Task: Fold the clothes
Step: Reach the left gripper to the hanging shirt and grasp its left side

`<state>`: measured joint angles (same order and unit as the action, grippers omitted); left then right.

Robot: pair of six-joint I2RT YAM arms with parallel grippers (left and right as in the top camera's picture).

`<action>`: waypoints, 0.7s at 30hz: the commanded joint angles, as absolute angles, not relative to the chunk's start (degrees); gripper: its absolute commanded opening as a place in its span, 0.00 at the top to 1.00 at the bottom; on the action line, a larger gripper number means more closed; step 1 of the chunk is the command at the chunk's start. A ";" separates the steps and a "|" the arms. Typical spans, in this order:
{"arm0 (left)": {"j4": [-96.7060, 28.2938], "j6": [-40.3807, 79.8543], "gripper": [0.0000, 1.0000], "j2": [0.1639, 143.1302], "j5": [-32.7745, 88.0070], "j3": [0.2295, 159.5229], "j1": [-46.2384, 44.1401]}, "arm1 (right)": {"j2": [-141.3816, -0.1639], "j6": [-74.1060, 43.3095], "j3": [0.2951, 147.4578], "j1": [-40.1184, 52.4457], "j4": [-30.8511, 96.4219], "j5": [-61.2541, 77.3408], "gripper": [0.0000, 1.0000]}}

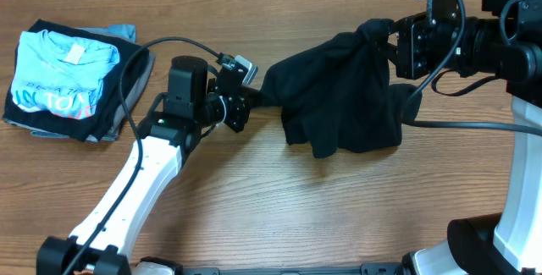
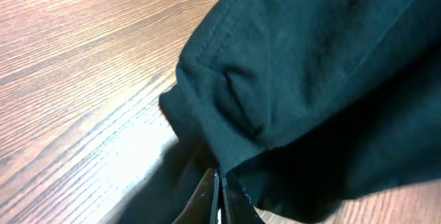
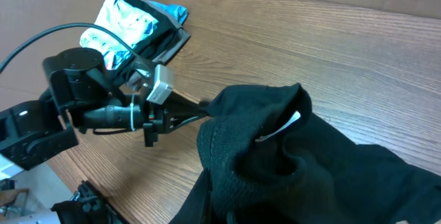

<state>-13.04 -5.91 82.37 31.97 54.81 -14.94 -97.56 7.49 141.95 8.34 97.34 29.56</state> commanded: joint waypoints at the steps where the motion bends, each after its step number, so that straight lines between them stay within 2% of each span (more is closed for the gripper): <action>1: -15.51 -5.15 0.96 78.52 31.64 55.79 -13.65 | -95.68 7.25 142.08 8.36 97.06 29.63 0.96; 5: -22.83 -5.19 0.96 79.29 28.82 55.72 -13.52 | -95.68 7.25 142.08 8.36 97.06 29.63 0.96; 8: -26.59 -5.17 0.89 83.29 28.12 54.33 -14.44 | -95.68 7.25 142.08 8.36 97.06 29.63 0.96; 13: -25.12 -5.17 0.79 93.08 28.34 52.97 -15.57 | -95.68 7.25 142.08 8.36 97.06 29.61 0.96; 14: -24.21 -5.15 0.57 94.19 28.38 52.97 -15.57 | -95.68 7.25 142.08 8.36 97.06 29.61 0.96; 15: -22.92 -5.13 0.22 95.15 28.71 52.97 -15.57 | -95.68 7.25 142.08 8.36 97.06 29.61 0.96; 16: -21.93 -5.13 0.08 95.48 29.61 52.97 -15.57 | -95.68 7.25 142.08 8.36 97.06 29.58 0.96; 17: -19.90 -5.13 0.01 95.57 31.62 52.99 -15.57 | -95.68 7.25 142.08 8.36 97.06 29.28 0.96; 21: -12.75 -5.17 0.00 95.46 38.26 53.04 -15.55 | -95.68 7.25 142.08 8.36 97.06 28.08 0.96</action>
